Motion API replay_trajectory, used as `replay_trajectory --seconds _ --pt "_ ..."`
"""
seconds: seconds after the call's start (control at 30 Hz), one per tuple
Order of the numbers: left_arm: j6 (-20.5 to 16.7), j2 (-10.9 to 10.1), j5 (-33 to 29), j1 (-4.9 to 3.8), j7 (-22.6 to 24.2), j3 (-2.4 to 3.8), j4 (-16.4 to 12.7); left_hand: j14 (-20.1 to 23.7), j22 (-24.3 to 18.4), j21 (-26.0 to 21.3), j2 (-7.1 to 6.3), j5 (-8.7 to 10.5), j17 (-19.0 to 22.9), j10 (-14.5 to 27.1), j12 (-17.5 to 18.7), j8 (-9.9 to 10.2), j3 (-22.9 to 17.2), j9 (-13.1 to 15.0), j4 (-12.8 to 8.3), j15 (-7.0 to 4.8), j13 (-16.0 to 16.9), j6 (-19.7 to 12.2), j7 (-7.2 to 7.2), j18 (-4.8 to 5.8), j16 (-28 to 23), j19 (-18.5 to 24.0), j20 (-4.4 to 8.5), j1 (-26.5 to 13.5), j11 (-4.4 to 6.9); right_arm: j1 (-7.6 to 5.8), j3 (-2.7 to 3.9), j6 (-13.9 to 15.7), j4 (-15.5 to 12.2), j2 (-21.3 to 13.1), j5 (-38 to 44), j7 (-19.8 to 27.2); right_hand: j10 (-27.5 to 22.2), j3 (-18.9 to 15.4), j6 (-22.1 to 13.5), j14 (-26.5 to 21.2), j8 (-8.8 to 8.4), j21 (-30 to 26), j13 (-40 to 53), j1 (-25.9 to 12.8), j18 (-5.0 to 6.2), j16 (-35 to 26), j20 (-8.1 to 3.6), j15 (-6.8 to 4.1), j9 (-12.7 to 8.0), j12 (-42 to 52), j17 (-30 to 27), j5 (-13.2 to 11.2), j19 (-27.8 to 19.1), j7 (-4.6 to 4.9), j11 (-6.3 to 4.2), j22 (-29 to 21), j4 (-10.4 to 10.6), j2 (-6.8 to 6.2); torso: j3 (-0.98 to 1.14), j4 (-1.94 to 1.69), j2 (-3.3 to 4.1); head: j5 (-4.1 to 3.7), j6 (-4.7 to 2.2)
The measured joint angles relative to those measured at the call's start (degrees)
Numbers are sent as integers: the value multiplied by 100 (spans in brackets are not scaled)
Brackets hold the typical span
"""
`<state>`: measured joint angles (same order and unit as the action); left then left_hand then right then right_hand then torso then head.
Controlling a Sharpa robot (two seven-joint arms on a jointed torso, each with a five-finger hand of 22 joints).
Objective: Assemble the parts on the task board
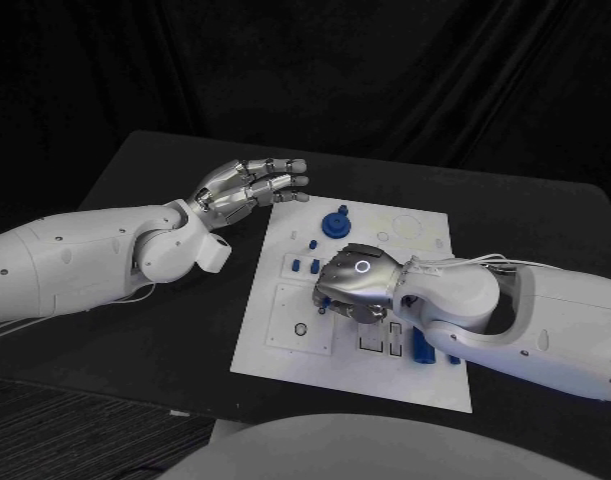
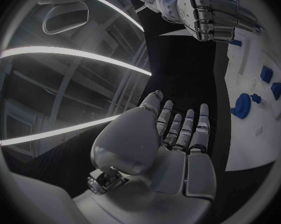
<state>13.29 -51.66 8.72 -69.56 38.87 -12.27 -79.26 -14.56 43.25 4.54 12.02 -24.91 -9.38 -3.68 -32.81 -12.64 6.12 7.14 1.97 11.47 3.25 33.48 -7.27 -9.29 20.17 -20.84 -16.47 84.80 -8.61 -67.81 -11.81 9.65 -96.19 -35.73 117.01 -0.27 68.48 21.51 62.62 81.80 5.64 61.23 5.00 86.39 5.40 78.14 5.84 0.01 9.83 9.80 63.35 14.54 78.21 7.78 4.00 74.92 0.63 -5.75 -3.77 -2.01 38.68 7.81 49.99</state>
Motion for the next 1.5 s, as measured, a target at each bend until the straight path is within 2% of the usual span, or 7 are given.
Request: replay_trajectory --seconds 0.73,1.13,1.5 --pt "30 26 0 6 0 0 37 0 -4 0 23 0 2 -19 1 0 1 0 0 0 5 0 0 0 0 0 0 -23 -18 27 -6 72 -68 -4 -77 -5 -1 15 0 0 -2 0 -3 0 0 0 0 0 -12 0 -1 0 0 -1 1 -1 -16 0 -1 2 -8 9 0" --pt "45 35 0 11 0 0 50 0 -10 0 23 0 5 -19 1 0 -16 -5 -16 0 4 21 -20 0 0 0 0 -23 -18 35 -6 79 -71 -9 -91 -20 -1 14 0 0 -11 0 3 0 0 0 0 0 -17 0 -1 0 0 -1 2 -1 -16 0 2 -2 -9 -16 0" --pt "63 41 0 16 0 0 53 0 -9 0 23 0 5 -19 2 0 -16 -5 -16 0 4 20 -20 0 0 0 0 -23 -18 46 -6 74 -71 -23 -98 -36 -1 14 -1 0 -11 0 2 0 0 0 0 0 -14 0 -2 0 0 -1 2 -1 -16 0 -2 3 -7 2 0"
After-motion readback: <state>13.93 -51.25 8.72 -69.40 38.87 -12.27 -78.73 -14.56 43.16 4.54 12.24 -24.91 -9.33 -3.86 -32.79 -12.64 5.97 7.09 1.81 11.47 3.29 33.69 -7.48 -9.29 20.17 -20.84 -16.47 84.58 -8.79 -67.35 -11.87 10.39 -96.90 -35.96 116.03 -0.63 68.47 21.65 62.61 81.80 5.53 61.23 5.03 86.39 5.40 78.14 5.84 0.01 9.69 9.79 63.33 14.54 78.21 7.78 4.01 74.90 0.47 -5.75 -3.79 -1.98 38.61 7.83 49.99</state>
